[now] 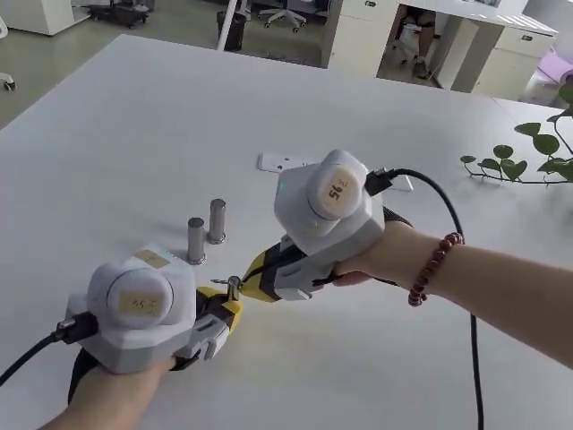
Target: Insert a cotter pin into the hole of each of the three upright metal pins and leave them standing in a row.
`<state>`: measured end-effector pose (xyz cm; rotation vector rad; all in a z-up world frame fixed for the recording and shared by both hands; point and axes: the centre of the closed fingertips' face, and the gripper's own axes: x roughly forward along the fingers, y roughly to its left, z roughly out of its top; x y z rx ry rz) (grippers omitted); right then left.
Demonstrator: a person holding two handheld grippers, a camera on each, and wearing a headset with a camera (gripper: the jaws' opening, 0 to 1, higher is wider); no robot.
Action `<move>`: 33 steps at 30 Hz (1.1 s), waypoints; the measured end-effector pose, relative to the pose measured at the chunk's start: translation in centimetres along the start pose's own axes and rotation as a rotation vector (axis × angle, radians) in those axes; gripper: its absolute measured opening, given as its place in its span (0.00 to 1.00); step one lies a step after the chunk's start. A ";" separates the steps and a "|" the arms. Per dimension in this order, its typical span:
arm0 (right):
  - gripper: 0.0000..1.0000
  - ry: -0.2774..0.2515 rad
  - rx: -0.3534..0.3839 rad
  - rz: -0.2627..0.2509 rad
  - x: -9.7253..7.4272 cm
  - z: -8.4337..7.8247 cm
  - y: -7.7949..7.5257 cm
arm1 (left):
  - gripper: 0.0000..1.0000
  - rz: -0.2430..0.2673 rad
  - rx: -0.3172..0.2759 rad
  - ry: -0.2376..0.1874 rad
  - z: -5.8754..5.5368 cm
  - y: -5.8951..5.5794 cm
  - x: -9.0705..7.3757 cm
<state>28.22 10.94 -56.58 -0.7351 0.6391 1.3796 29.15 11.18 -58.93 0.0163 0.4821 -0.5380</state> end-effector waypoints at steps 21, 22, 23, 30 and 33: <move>0.00 -0.036 0.030 -0.014 -1.3 -0.2 0.0 | 0.08 0.008 0.001 0.010 0.0 0.0 0.0; 0.00 -0.038 0.030 -0.014 -1.3 -0.1 0.0 | 0.08 0.008 0.002 0.010 -0.1 0.0 0.0; 0.00 -0.038 0.031 -0.013 -1.3 -0.1 0.0 | 0.08 0.008 0.002 0.010 0.0 0.0 0.0; 0.00 -0.035 0.031 -0.015 -0.9 -0.1 0.0 | 0.08 0.010 -0.001 0.011 -0.1 0.0 0.0; 0.00 -0.033 0.030 -0.015 -0.8 -0.1 0.0 | 0.08 0.011 -0.002 0.011 -0.1 0.0 0.0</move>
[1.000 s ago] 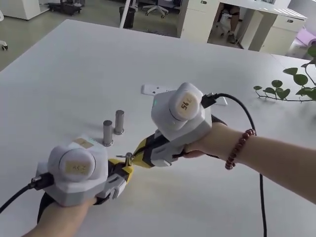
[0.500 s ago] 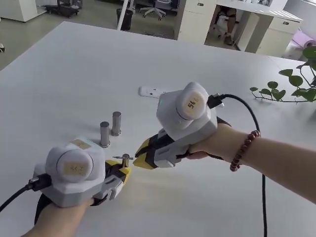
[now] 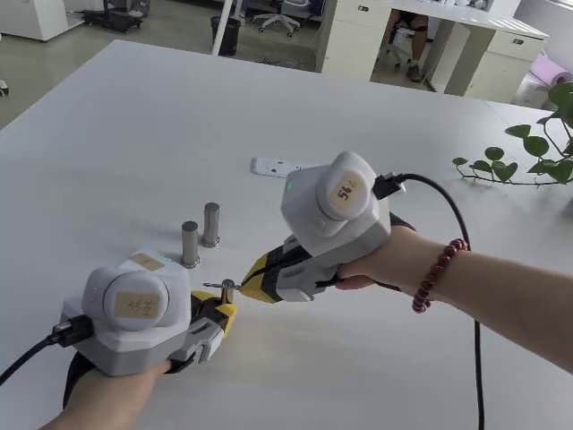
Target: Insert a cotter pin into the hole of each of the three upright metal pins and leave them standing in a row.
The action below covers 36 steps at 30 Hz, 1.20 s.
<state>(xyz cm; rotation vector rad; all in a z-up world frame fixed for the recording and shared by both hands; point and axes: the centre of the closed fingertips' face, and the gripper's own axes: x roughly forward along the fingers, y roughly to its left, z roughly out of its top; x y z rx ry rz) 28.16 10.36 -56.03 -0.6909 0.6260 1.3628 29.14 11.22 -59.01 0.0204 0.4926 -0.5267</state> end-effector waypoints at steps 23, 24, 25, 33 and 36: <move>0.08 -0.068 0.037 0.010 1.0 1.5 0.1 | 0.08 0.002 0.002 0.002 -0.1 0.1 0.1; 0.07 -0.066 0.032 0.009 1.1 1.5 0.0 | 0.08 0.002 0.002 0.002 -0.1 0.1 0.1; 0.07 -0.063 0.027 0.009 1.2 1.5 0.0 | 0.08 0.002 0.002 0.003 -0.1 0.1 0.1; 0.05 -0.065 0.021 0.006 1.4 1.5 -0.1 | 0.08 0.006 0.010 0.007 0.0 0.3 0.1; 0.05 -0.068 0.028 0.004 1.6 1.7 -0.3 | 0.08 0.007 0.013 0.009 0.0 0.5 0.2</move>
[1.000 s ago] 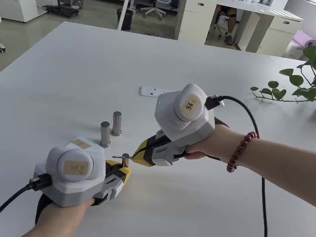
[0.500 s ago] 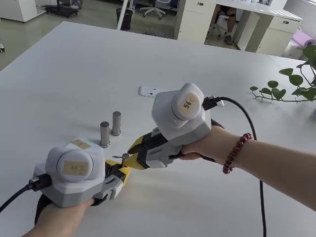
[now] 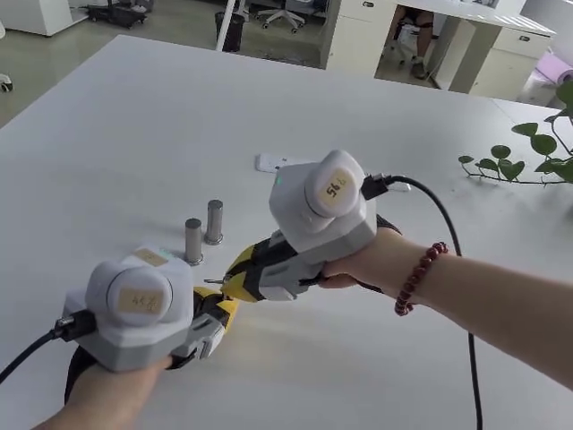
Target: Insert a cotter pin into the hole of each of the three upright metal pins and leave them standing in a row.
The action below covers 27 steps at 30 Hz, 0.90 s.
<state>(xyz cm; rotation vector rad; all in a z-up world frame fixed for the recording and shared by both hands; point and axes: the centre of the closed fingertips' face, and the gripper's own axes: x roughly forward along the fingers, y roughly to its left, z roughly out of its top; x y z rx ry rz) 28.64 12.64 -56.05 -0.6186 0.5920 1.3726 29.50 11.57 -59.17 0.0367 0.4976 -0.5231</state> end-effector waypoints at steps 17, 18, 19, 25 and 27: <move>0.04 0.005 0.002 0.012 2.0 2.2 -1.6 | 0.07 0.019 -0.010 -0.003 0.6 3.3 -0.1; 0.04 0.004 0.003 0.013 2.2 2.3 -1.7 | 0.07 0.020 -0.012 -0.003 0.6 3.4 -0.1; 0.04 0.003 0.003 0.013 2.3 2.4 -1.8 | 0.07 0.020 -0.017 -0.002 0.6 3.7 -0.1; 0.04 0.006 0.011 0.009 3.0 2.9 -2.3 | 0.07 0.016 -0.020 -0.007 0.6 4.5 -0.1; 0.04 0.008 0.012 0.007 3.2 3.1 -2.4 | 0.07 0.009 -0.025 -0.010 0.6 4.8 0.1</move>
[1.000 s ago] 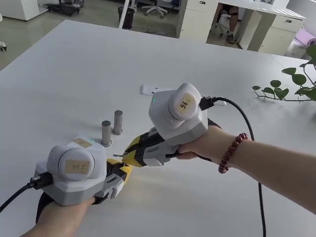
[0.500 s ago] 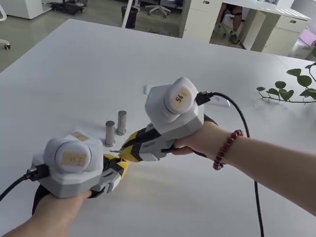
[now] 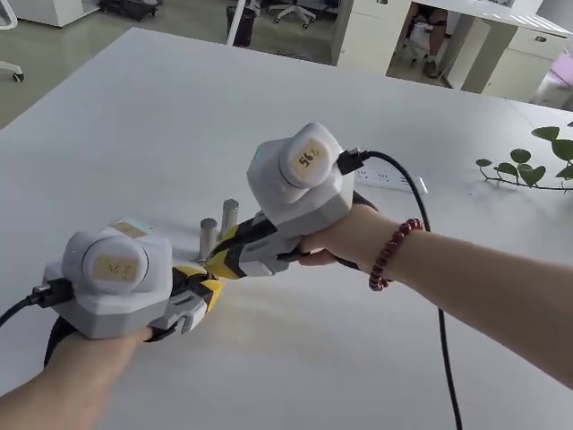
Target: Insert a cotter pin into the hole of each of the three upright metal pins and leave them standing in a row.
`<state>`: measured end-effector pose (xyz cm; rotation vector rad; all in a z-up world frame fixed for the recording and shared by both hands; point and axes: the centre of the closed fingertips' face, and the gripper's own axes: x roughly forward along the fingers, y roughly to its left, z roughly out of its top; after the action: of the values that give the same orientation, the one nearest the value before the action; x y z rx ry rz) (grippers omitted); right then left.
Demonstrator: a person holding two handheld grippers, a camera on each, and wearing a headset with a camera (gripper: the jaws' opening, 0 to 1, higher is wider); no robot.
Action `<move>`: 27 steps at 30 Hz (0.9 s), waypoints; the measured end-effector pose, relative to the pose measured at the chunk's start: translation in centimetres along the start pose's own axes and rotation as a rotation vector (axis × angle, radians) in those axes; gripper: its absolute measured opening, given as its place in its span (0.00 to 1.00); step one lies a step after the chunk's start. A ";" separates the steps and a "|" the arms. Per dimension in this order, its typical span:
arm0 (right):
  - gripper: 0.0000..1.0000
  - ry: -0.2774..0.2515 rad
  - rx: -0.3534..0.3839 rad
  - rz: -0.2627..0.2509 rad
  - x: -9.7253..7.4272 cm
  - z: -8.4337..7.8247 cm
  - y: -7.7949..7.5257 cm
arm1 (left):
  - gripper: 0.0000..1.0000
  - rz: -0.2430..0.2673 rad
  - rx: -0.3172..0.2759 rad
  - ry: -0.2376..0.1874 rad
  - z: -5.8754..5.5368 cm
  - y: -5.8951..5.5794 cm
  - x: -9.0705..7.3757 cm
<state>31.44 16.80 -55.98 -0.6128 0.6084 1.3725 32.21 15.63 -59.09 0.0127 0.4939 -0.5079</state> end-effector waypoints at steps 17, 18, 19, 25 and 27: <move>0.05 0.012 -0.012 -0.014 -0.2 0.0 0.0 | 0.08 0.001 0.030 0.006 0.1 -0.1 0.0; 0.05 0.012 -0.015 -0.014 -0.2 0.0 0.0 | 0.08 0.003 0.025 0.012 -0.1 -0.1 0.0; 0.05 0.013 -0.015 -0.013 -0.2 0.0 0.0 | 0.08 0.005 0.021 0.019 -0.2 -0.1 0.0; 0.05 0.015 -0.029 -0.013 -0.3 -0.1 0.1 | 0.11 0.016 0.024 0.041 -0.8 0.1 -0.2; 0.07 0.007 -0.021 -0.008 -0.5 0.0 0.3 | 0.13 0.016 0.024 0.037 -0.8 0.1 -0.2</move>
<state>31.14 16.50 -55.64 -0.6366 0.5977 1.3713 31.79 15.94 -59.68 0.0496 0.5239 -0.4986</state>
